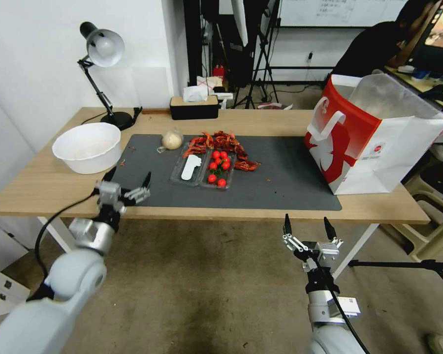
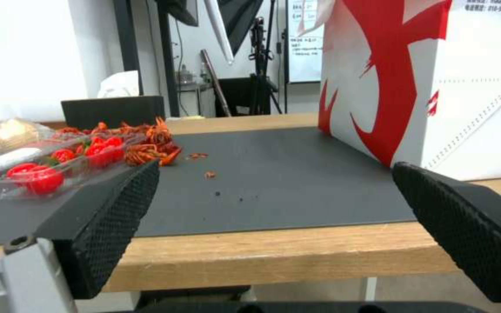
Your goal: Pick up the trash from the table and place it into the takeout bag.
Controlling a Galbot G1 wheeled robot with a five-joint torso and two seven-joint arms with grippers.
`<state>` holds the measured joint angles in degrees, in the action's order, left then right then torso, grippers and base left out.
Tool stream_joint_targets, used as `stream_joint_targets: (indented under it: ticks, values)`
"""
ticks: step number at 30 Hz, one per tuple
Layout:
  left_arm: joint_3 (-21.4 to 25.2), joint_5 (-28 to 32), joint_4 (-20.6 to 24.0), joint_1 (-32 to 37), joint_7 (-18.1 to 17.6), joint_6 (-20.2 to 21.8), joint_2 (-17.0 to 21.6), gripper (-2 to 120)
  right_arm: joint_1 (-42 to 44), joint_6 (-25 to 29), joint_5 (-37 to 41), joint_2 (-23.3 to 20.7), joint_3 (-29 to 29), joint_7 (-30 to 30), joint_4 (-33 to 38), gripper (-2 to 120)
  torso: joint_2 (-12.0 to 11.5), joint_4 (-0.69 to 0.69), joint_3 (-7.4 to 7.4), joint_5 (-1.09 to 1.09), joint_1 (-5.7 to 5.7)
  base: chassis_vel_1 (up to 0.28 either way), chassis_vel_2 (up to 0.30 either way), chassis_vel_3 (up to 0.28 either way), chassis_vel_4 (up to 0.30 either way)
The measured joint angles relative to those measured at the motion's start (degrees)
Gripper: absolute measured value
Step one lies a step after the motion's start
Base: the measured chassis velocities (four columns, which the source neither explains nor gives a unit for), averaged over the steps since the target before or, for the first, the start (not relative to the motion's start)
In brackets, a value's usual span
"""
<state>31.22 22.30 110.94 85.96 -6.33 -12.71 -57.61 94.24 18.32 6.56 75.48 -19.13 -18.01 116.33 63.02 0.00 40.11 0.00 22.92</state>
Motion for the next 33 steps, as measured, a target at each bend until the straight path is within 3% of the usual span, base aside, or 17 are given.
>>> stream_joint_targets:
  ticks: [9,11,15,16,21,25,26,28,33]
  values:
    - [-8.56,7.97,-1.88,-14.68,-0.93,6.71,6.48,100,0.03,-0.52,0.07,-0.34,-0.28,-0.2,0.54,100,0.0,0.0,0.0,-0.01,0.0,0.0,0.0,0.0,0.0]
    - [-11.91,11.58,-4.3,-20.77,-0.94,9.28,8.07,100,0.12,-0.62,0.08,-0.35,-0.39,-0.24,0.69,100,0.0,0.01,0.0,-0.02,0.0,0.0,0.0,0.0,0.0]
    - [-14.31,14.48,-6.41,-25.65,-0.9,11.09,8.56,100,0.12,-0.71,0.08,-0.38,-0.46,-0.26,0.7,100,0.0,-0.01,0.0,0.02,0.0,0.0,0.0,0.0,0.0]
    - [-16.76,17.37,-8.8,-30.03,-0.93,12.33,8.81,100,0.1,-0.8,0.08,-0.37,-0.49,-0.28,0.71,100,-0.01,0.01,0.01,-0.01,0.0,0.0,0.0,0.0,0.0]
    - [-22.99,24.6,-14.87,-40.49,-1.41,15.83,8.15,100,0.05,-0.95,0.08,-0.21,-0.67,-0.34,0.71,100,0.0,-0.01,0.01,0.0,0.0,0.0,0.0,0.0,0.0]
    - [-25.89,26.83,-18.02,-44.24,-1.85,18.01,7.08,100,0.02,-0.96,0.08,-0.19,-0.86,-0.38,0.65,100,0.0,0.0,0.0,0.01,0.0,0.0,0.0,0.0,0.0]
    - [-30.86,30.09,-22.81,-50.44,-2.94,20.98,5.27,100,-0.17,-1.02,0.08,-0.08,-0.93,-0.47,0.55,100,0.0,0.0,0.0,0.0,0.0,0.0,0.0,0.0,0.0]
    - [-34.86,31.24,-27.25,-55.76,-3.13,22.13,3.58,100,-0.21,-1.05,0.1,0.06,-0.96,-0.55,0.52,100,0.0,0.0,0.0,0.0,0.01,0.0,0.0,0.0,0.0]
    - [-37.78,32.1,-31.25,-60.11,-3.12,23.16,2.09,100,-0.31,-1.07,0.12,0.19,-1.09,-0.62,0.5,100,0.0,0.0,0.0,0.0,0.0,0.0,0.0,0.0,0.0]
